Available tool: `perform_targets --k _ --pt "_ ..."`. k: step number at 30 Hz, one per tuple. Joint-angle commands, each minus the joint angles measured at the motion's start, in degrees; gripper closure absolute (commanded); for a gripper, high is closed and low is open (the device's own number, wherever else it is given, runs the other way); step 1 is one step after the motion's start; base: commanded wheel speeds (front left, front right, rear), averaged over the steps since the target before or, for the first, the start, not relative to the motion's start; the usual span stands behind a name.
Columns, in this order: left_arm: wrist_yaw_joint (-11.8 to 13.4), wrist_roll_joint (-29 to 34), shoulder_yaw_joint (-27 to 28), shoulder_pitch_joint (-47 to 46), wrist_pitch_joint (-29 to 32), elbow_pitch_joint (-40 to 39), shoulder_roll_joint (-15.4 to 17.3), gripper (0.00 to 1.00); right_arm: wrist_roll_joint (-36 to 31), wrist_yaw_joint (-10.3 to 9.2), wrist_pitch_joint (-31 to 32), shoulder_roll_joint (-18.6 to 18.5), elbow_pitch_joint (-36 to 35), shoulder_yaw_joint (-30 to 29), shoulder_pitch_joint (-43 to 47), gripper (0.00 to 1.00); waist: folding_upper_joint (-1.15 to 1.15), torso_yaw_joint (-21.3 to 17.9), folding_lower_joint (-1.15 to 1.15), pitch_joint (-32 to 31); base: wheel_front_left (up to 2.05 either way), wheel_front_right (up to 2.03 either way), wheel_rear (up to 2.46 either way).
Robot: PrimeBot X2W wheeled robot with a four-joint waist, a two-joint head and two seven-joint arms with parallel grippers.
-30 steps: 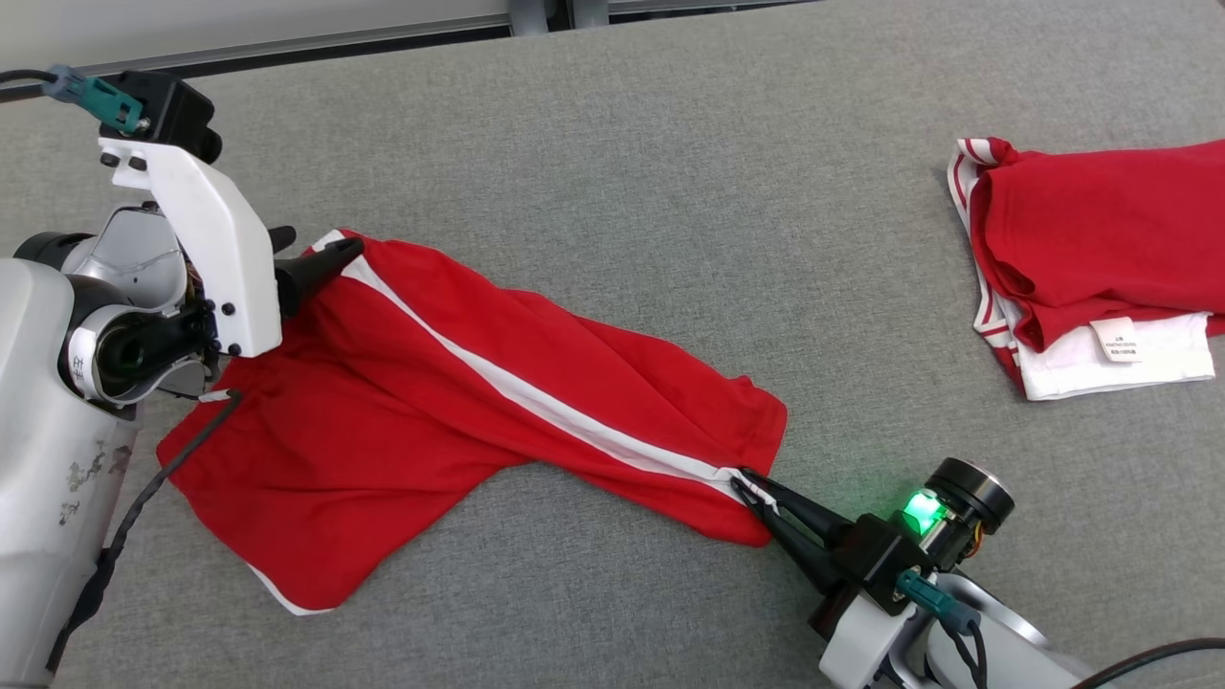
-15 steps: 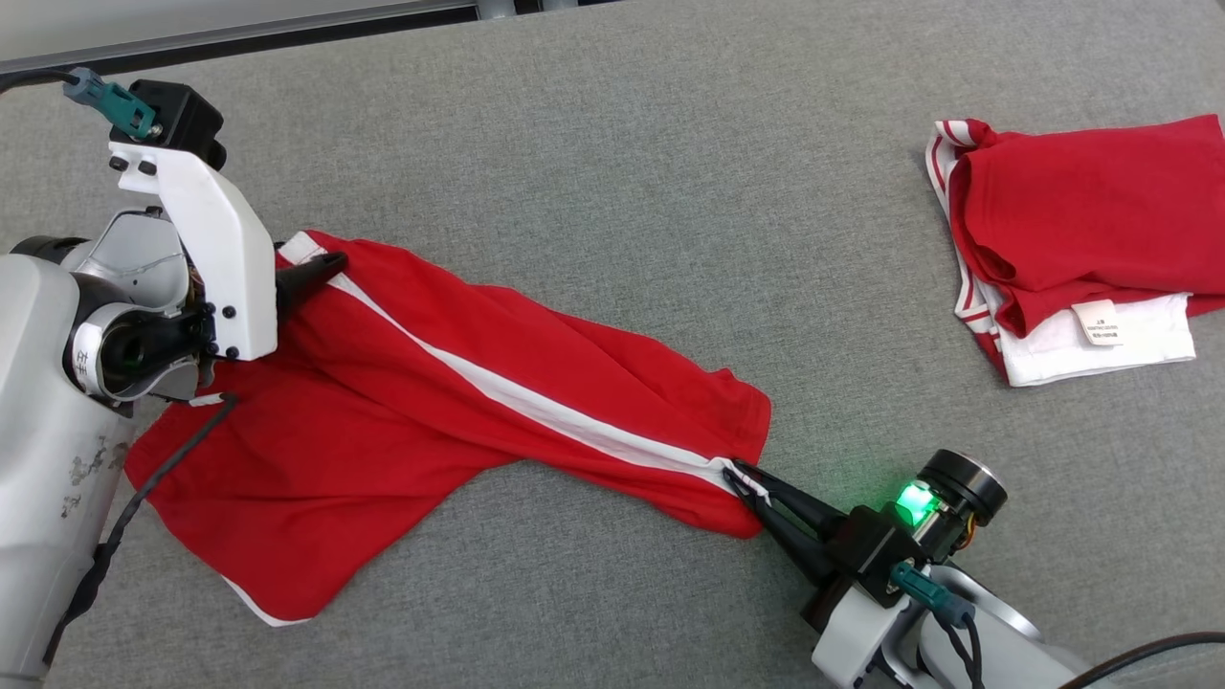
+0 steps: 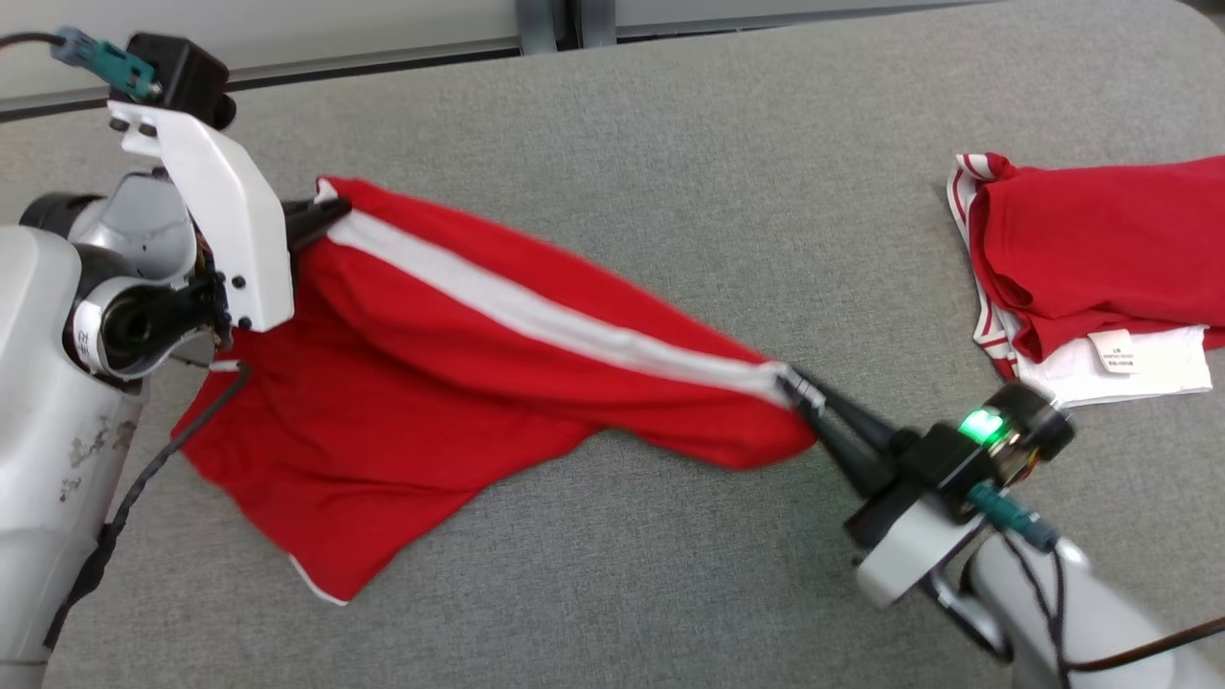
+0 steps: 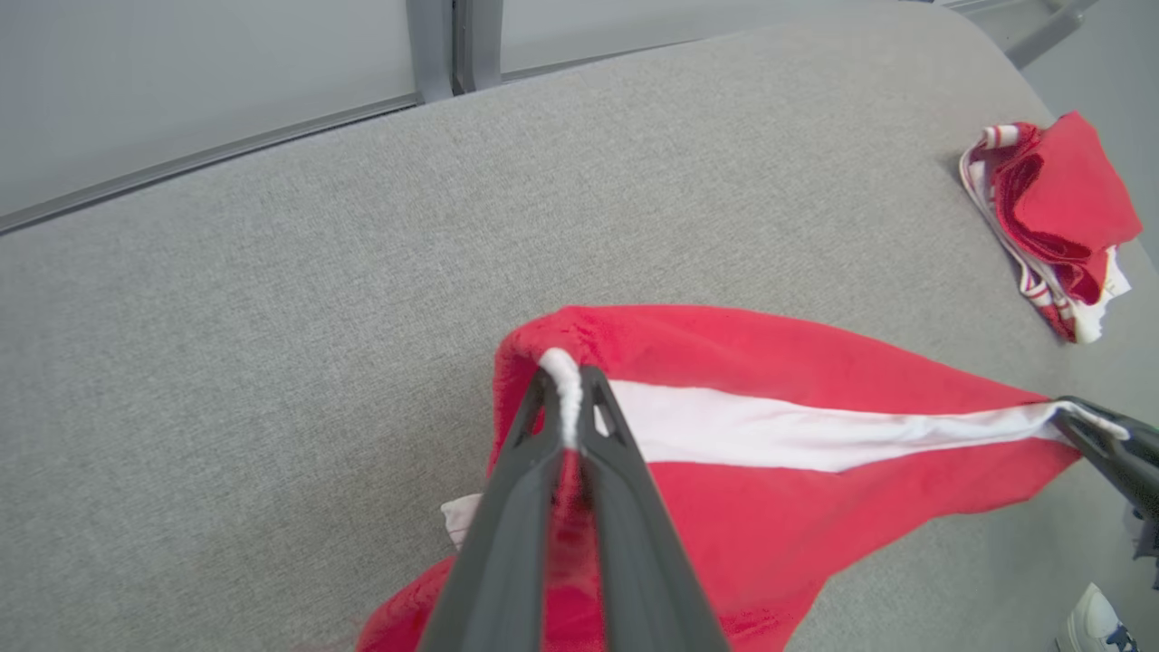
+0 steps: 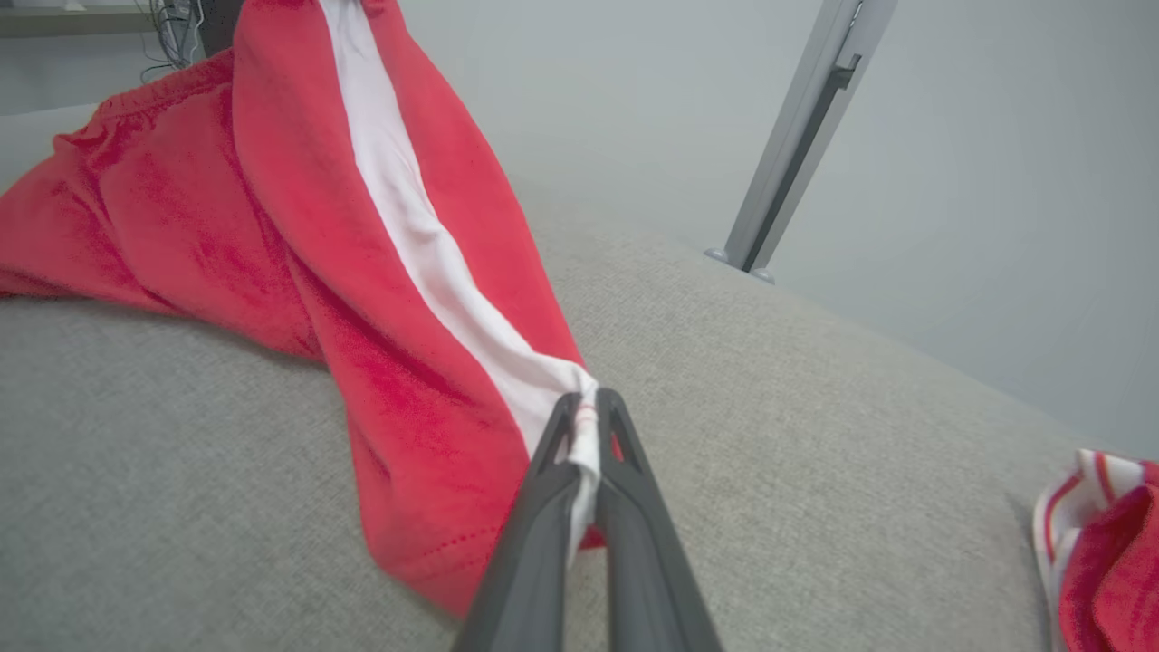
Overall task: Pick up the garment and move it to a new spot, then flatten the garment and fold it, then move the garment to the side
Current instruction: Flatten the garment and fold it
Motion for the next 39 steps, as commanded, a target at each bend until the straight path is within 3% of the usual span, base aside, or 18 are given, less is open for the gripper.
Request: perform_targets --k 1,7,16,24,33,39 --pt "-0.5 -0.3 0.5 -1.7 -1.4 -1.1 0.1 1.0 0.7 -0.03 0.0 -1.3 -1.0 -1.6 -1.8 1.0 0.0 0.7 0.0 -1.4 0.0 0.0 0.0" --pt "-0.5 -0.7 1.3 -3.8 -5.8 -4.3 -0.4 1.0 2.0 -0.03 0.0 -4.0 -3.5 -4.7 -7.0 1.0 0.0 1.5 0.0 -4.3 0.0 0.0 0.0" --pt "-0.4 3.2 1.3 -8.1 -20.1 -9.1 -2.7 1.0 1.3 -0.03 0.0 -7.0 -4.9 -12.2 -15.8 1.0 0.0 3.4 0.0 -9.6 0.0 0.0 0.0" --pt "0.6 5.8 1.2 -6.3 -28.5 -11.4 -4.6 1.0 -1.6 -0.03 0.1 -7.8 -8.5 -17.9 -13.9 1.0 0.0 4.8 0.0 -13.4 0.0 0.0 0.0" --pt "1.9 2.2 1.8 -1.2 -25.3 -17.6 -2.9 1.0 -2.9 -0.03 3.4 -10.4 -14.9 -19.8 -8.6 1.0 0.0 5.1 0.0 -12.9 0.0 0.0 0.0" --pt "2.8 2.4 3.6 -3.4 -24.3 -19.3 -0.4 1.0 -2.2 -0.03 6.2 -11.4 -16.8 -18.5 -13.0 1.0 0.0 4.1 0.0 -8.2 0.0 0.0 0.0"
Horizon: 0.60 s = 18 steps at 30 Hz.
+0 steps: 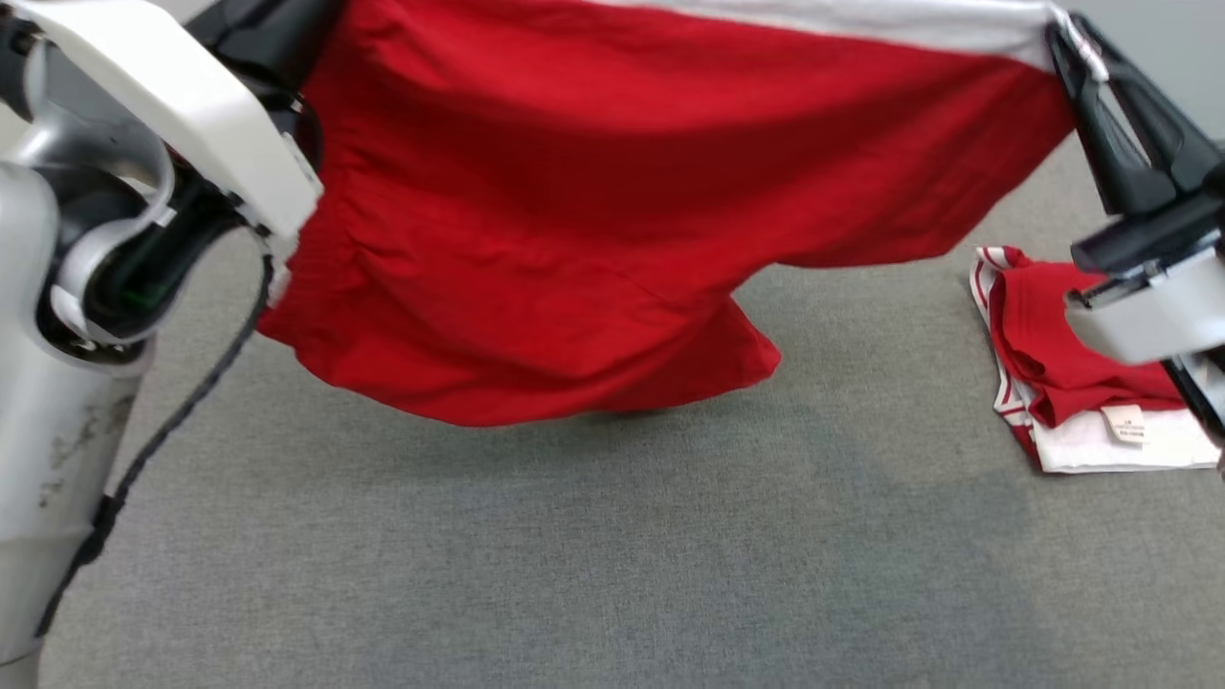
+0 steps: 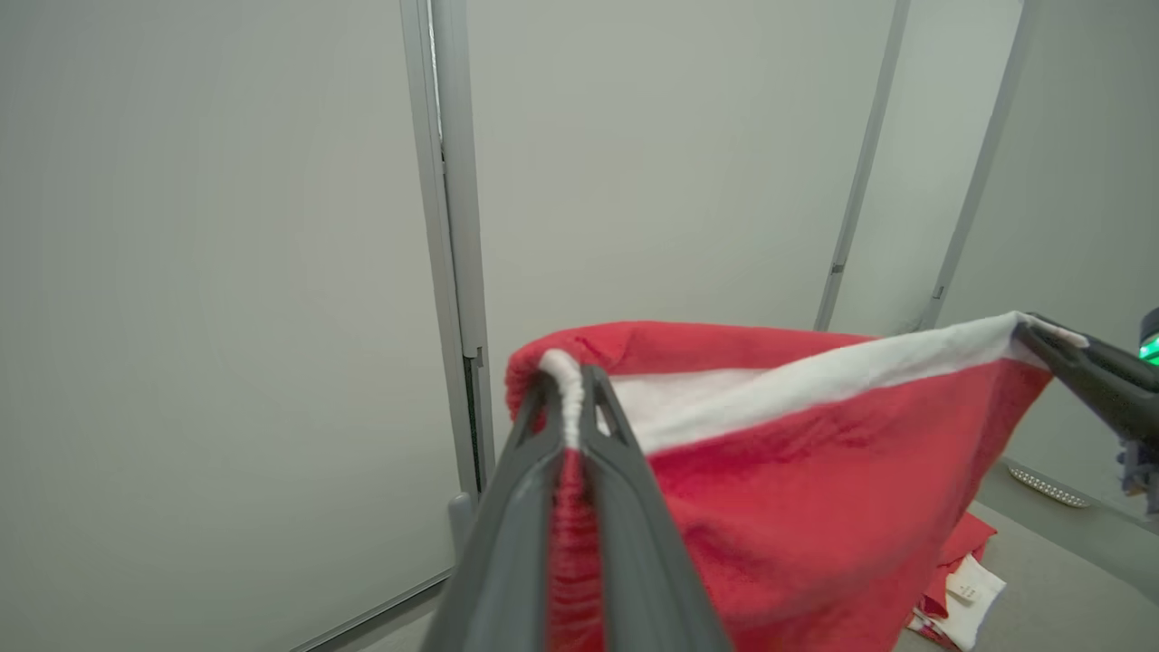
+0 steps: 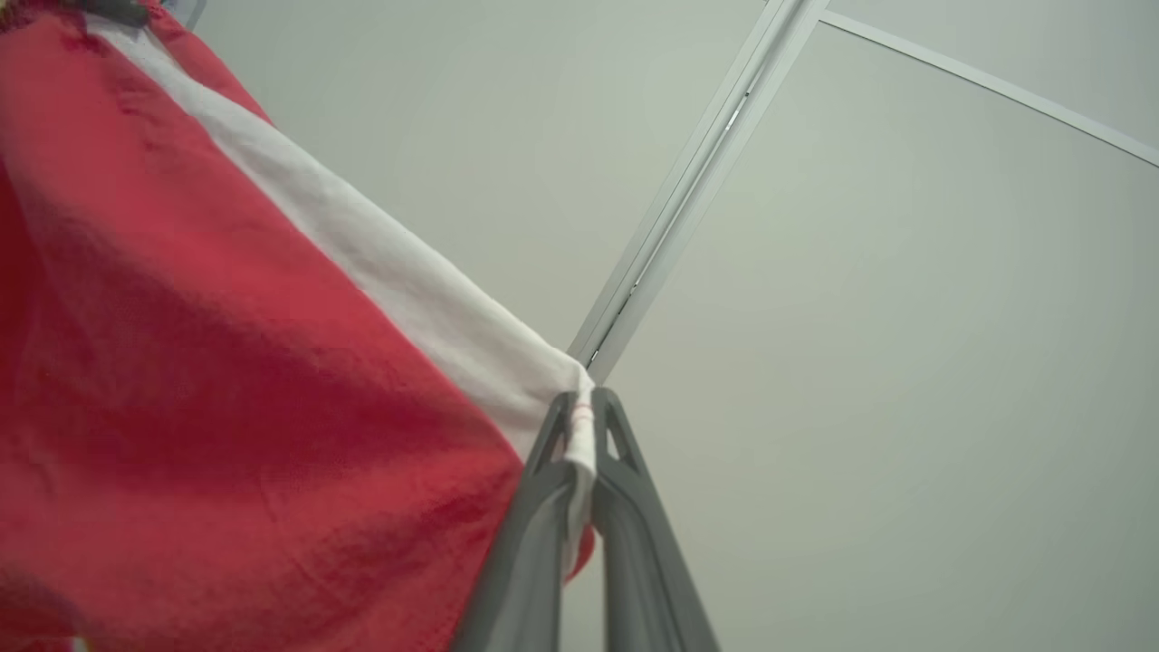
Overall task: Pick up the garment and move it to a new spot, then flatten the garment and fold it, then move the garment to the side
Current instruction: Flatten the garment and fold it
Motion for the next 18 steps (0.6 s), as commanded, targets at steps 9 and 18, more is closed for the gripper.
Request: perform_targets --k 9,18 --pt "-0.6 3.5 3.1 -12.2 -4.7 8.9 1.4 1.0 -0.3 -0.05 1.9 0.4 7.9 8.3 -20.7 1.0 0.0 -3.2 0.0 13.6 0.0 0.0 0.0" --pt "-2.9 8.0 2.2 -31.1 -19.3 24.4 -0.3 1.0 -4.8 -0.08 -3.4 8.9 26.9 9.0 -44.0 1.0 0.0 -5.4 0.0 22.6 0.0 0.0 0.0"
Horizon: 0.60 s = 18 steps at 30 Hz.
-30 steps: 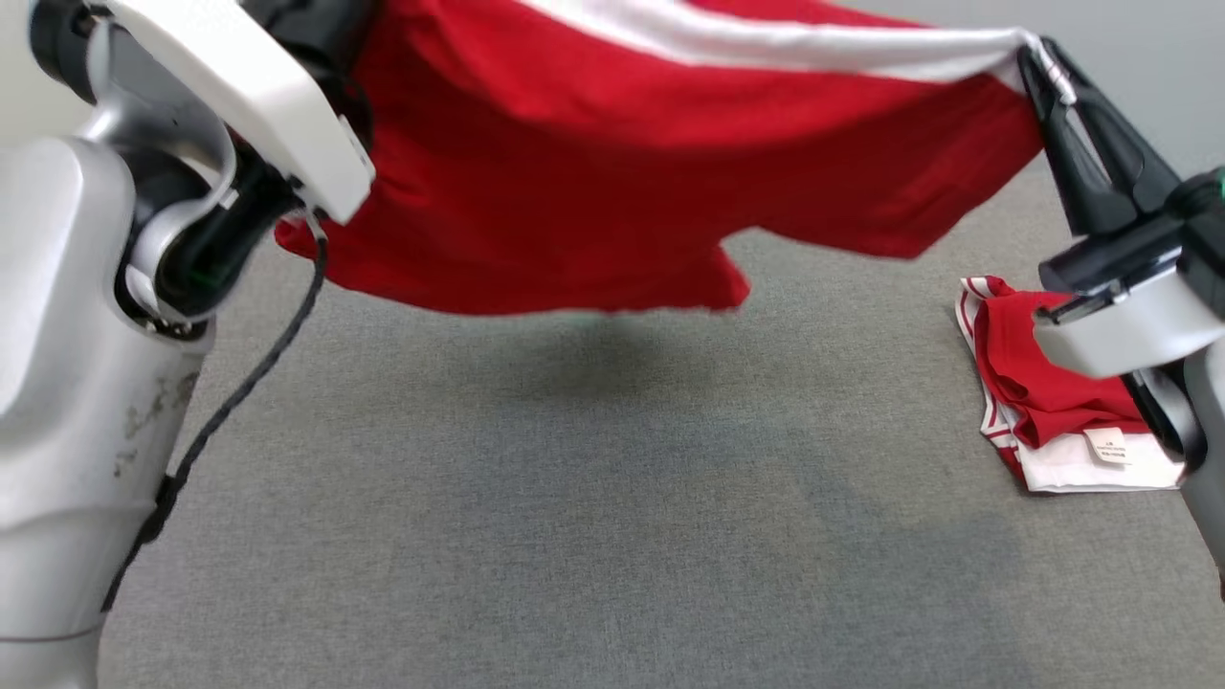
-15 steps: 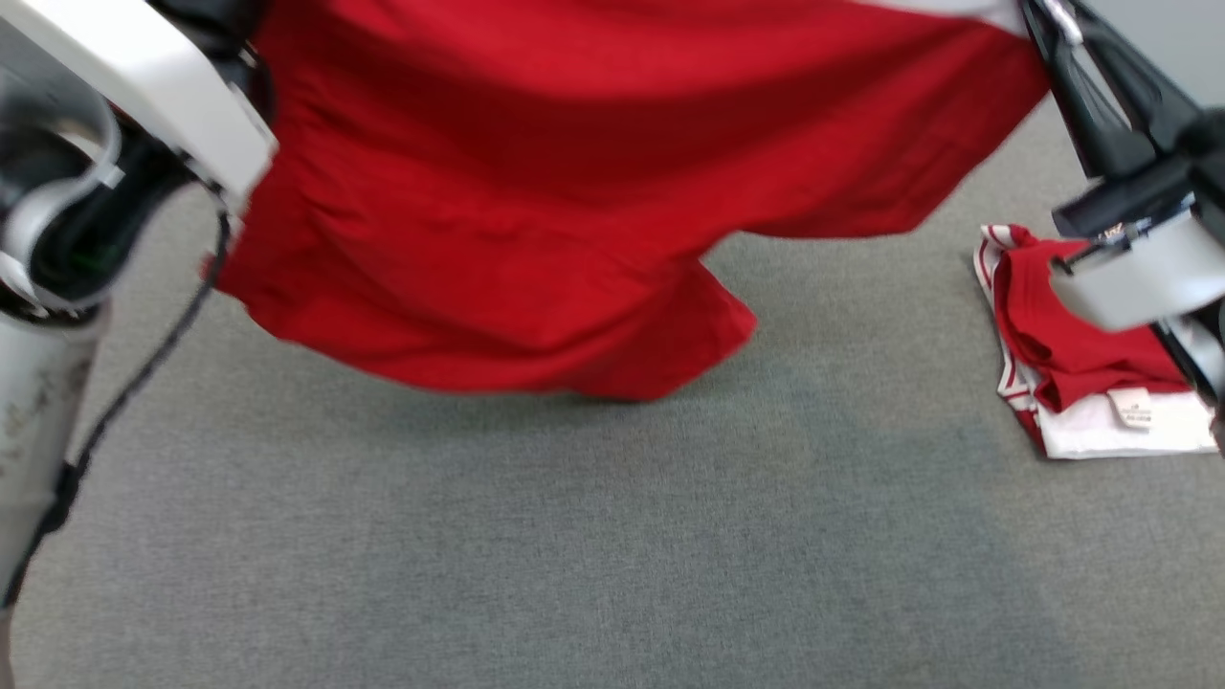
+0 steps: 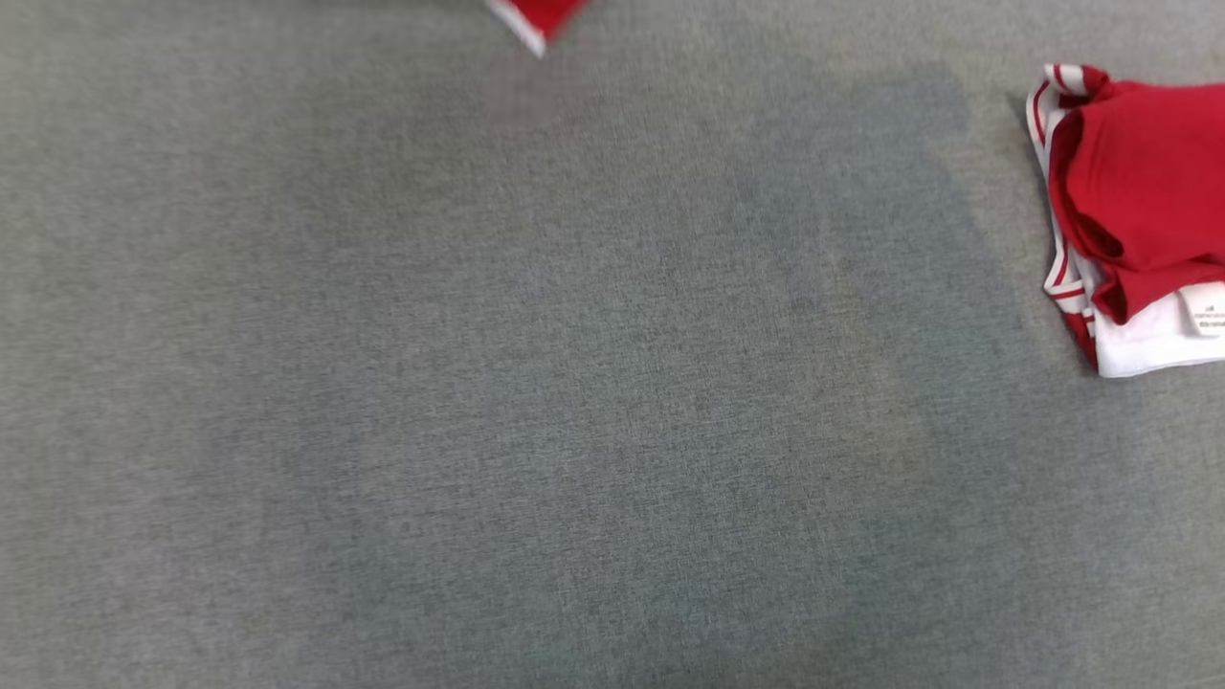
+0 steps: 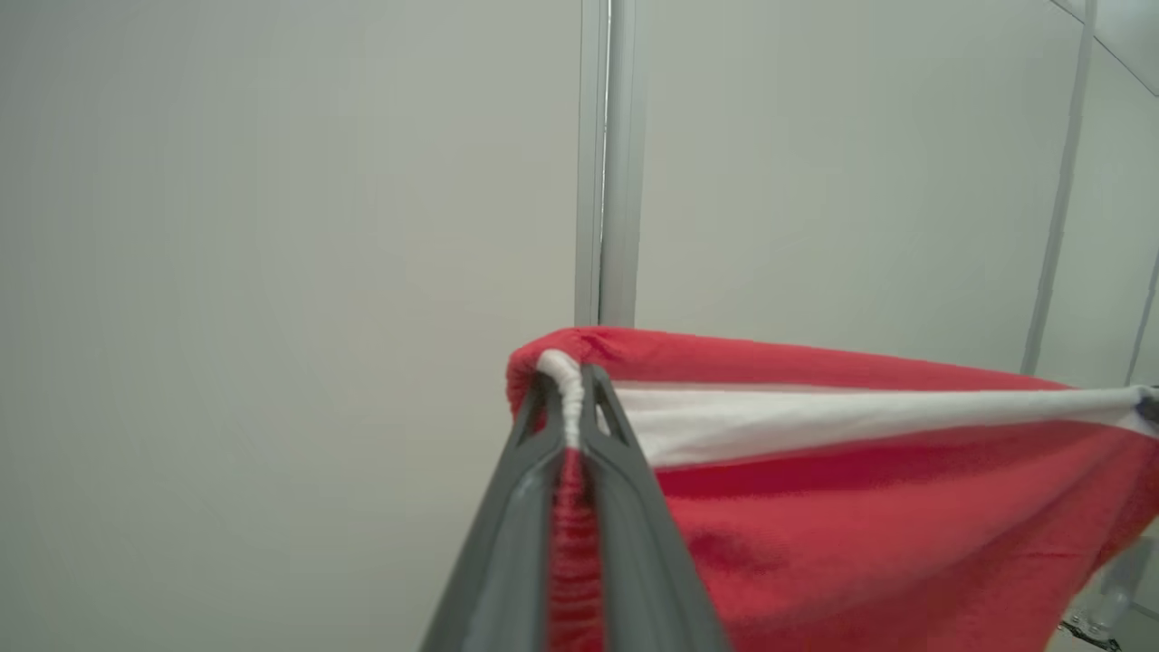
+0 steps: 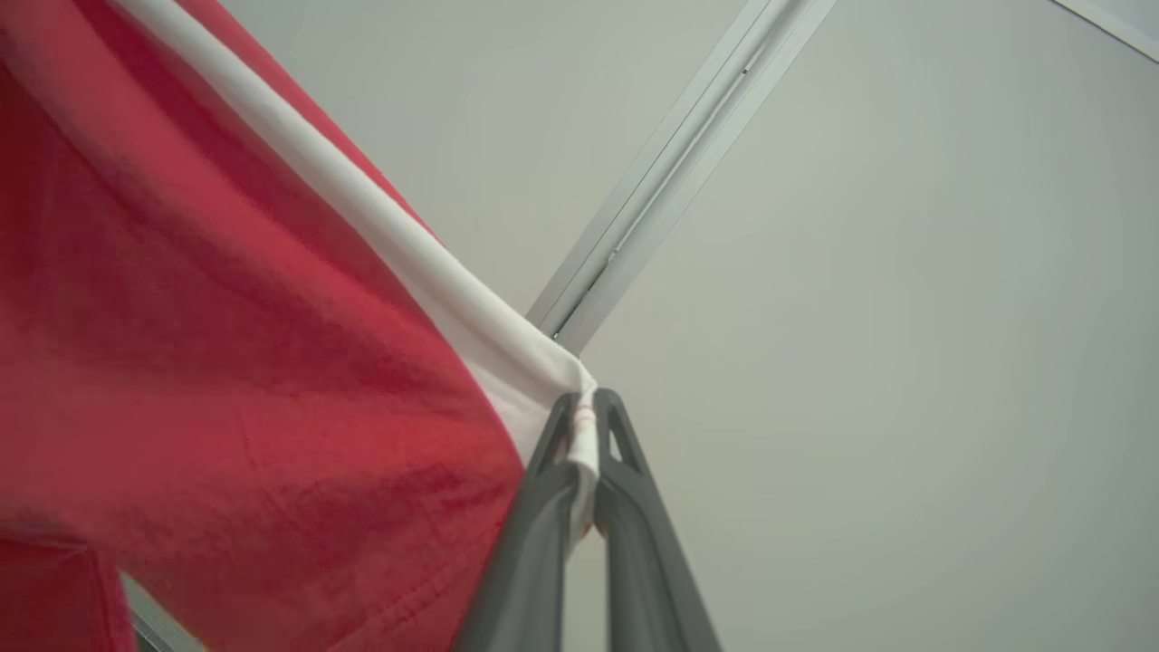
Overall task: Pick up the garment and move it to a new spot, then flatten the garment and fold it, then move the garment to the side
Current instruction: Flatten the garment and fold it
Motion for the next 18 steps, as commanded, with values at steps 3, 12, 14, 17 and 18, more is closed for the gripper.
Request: perform_targets --k 3,12,14,17,18 --pt "-0.3 1.9 -2.3 -4.3 -7.6 3.7 -0.8 1.0 -3.6 -0.14 -2.2 2.6 4.1 -2.6 -2.2 1.0 0.0 -0.7 0.0 3.4 0.0 0.0 0.0" --pt "-0.4 1.6 -20.0 1.7 -18.2 4.4 1.2 1.0 -6.2 -0.14 -3.2 5.7 5.8 -0.8 8.9 1.0 0.0 2.0 0.0 3.1 0.0 0.0 0.0" --pt "-0.4 2.7 -23.5 4.4 -18.8 3.9 2.4 1.0 -6.4 -0.14 -3.2 4.9 5.6 1.2 12.3 1.0 0.0 2.6 0.0 2.9 0.0 0.0 0.0" --pt "-0.4 2.3 -24.1 10.2 -19.1 2.1 2.4 1.0 -5.9 -0.14 -3.1 3.8 5.9 4.7 17.0 1.0 0.0 3.8 0.0 2.0 0.0 0.0 0.0" --pt "-0.4 2.8 -23.8 12.4 -19.1 1.2 2.4 1.0 -5.6 -0.14 -3.1 3.3 6.0 5.9 18.5 1.0 0.0 4.2 0.0 1.6 0.0 0.0 0.0"
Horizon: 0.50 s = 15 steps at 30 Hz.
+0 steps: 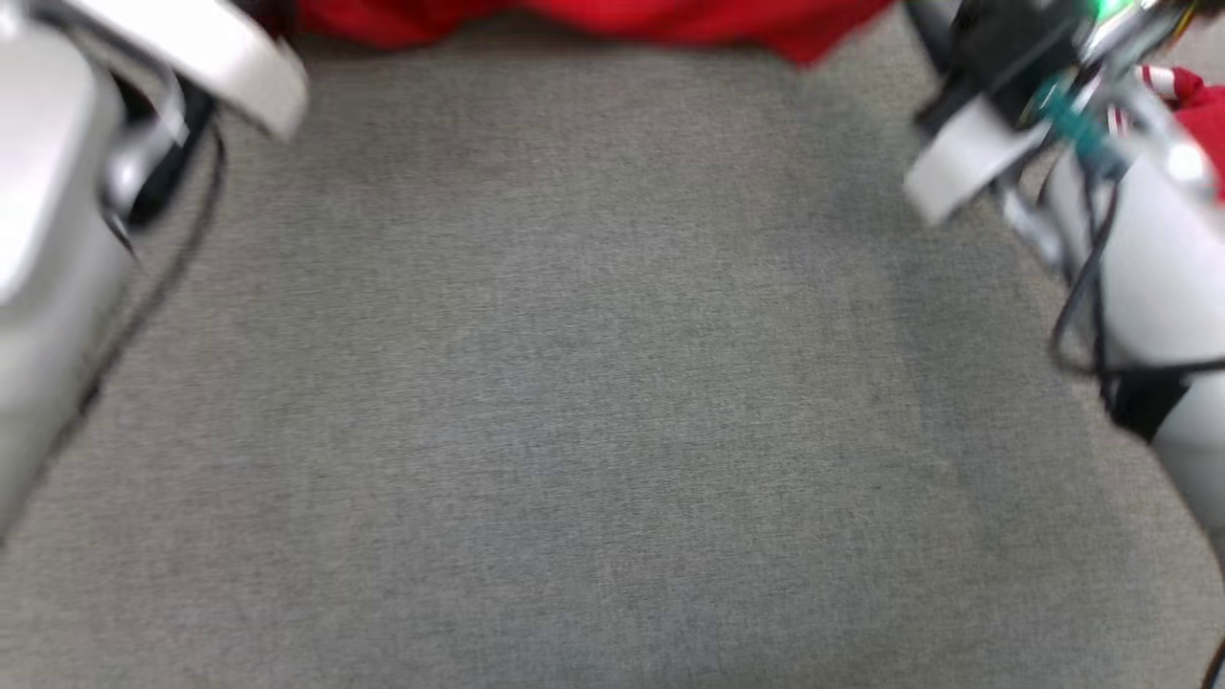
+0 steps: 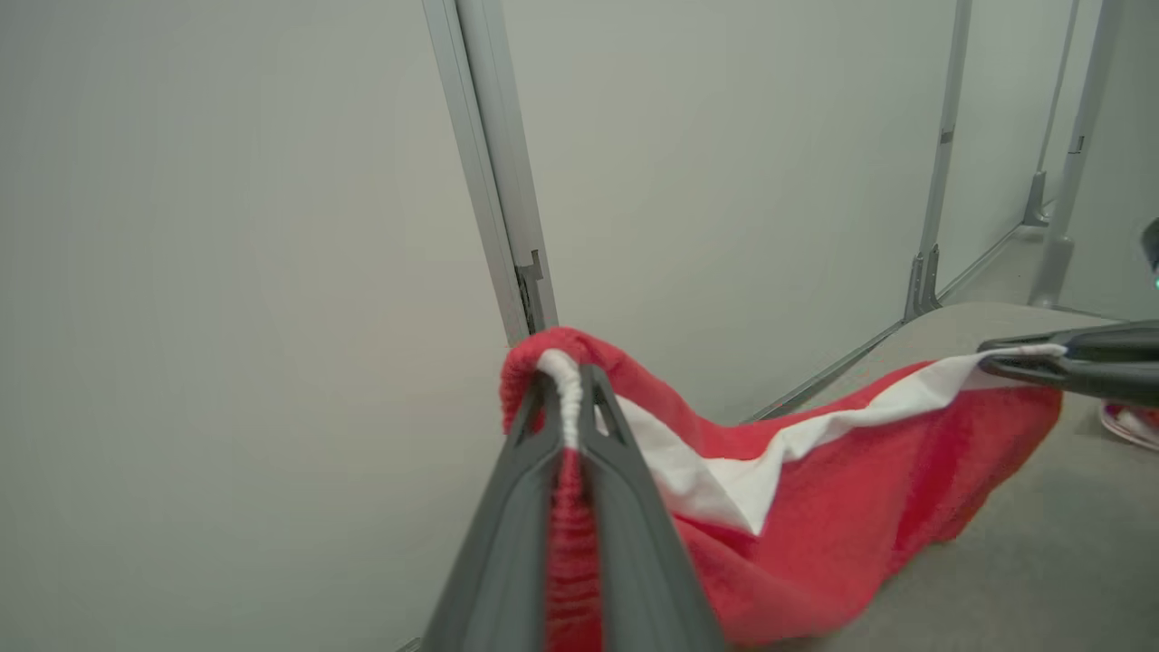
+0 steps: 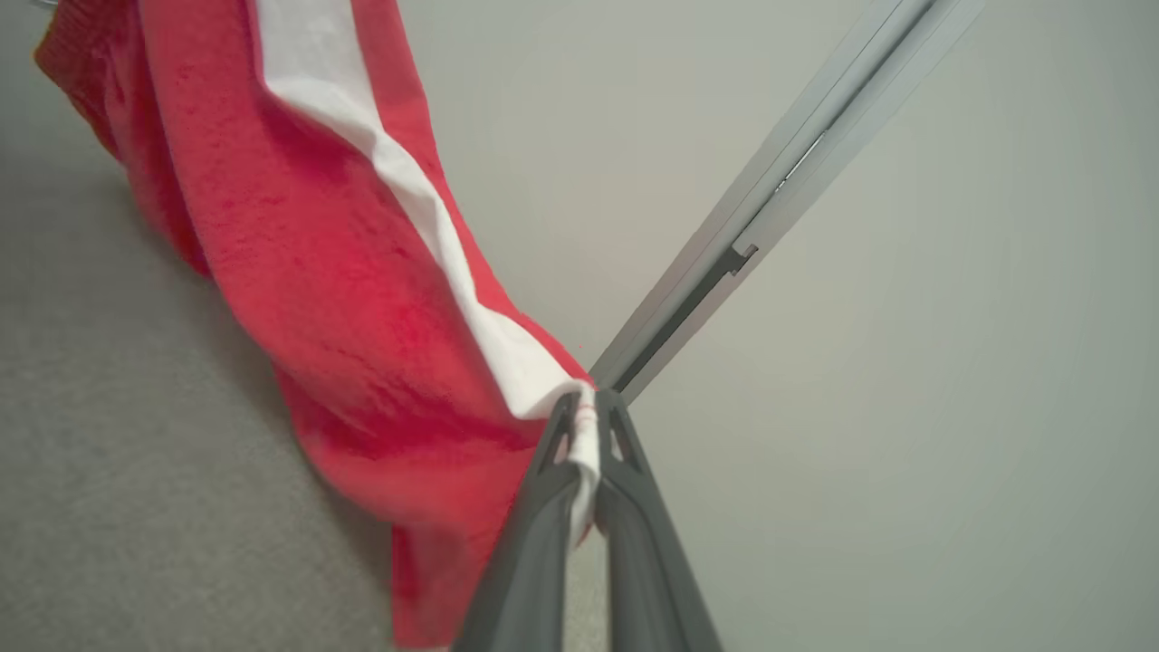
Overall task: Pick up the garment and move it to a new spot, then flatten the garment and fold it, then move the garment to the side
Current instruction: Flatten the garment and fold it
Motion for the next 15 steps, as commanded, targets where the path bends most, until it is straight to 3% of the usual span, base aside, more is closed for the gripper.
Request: perform_targets --k 1,10,15 --pt "0.0 0.8 0.8 3.9 -0.3 -1.7 -0.1 1.0 0.6 -0.13 -0.1 -1.1 0.2 1.9 2.5 1.0 0.0 1.2 0.0 -1.3 0.0 0.0 0.0" --pt "0.0 5.9 1.0 23.6 -0.3 -9.2 -0.8 1.0 6.7 -0.13 -0.1 -7.8 -0.2 12.3 12.8 1.0 0.0 4.0 0.0 -8.1 0.0 0.0 0.0" --pt "0.0 8.3 -0.6 29.7 -0.3 -10.5 -1.0 1.0 10.4 -0.13 -0.1 -11.2 -1.0 16.7 16.3 1.0 0.0 4.7 0.0 -11.3 0.0 0.0 0.0"
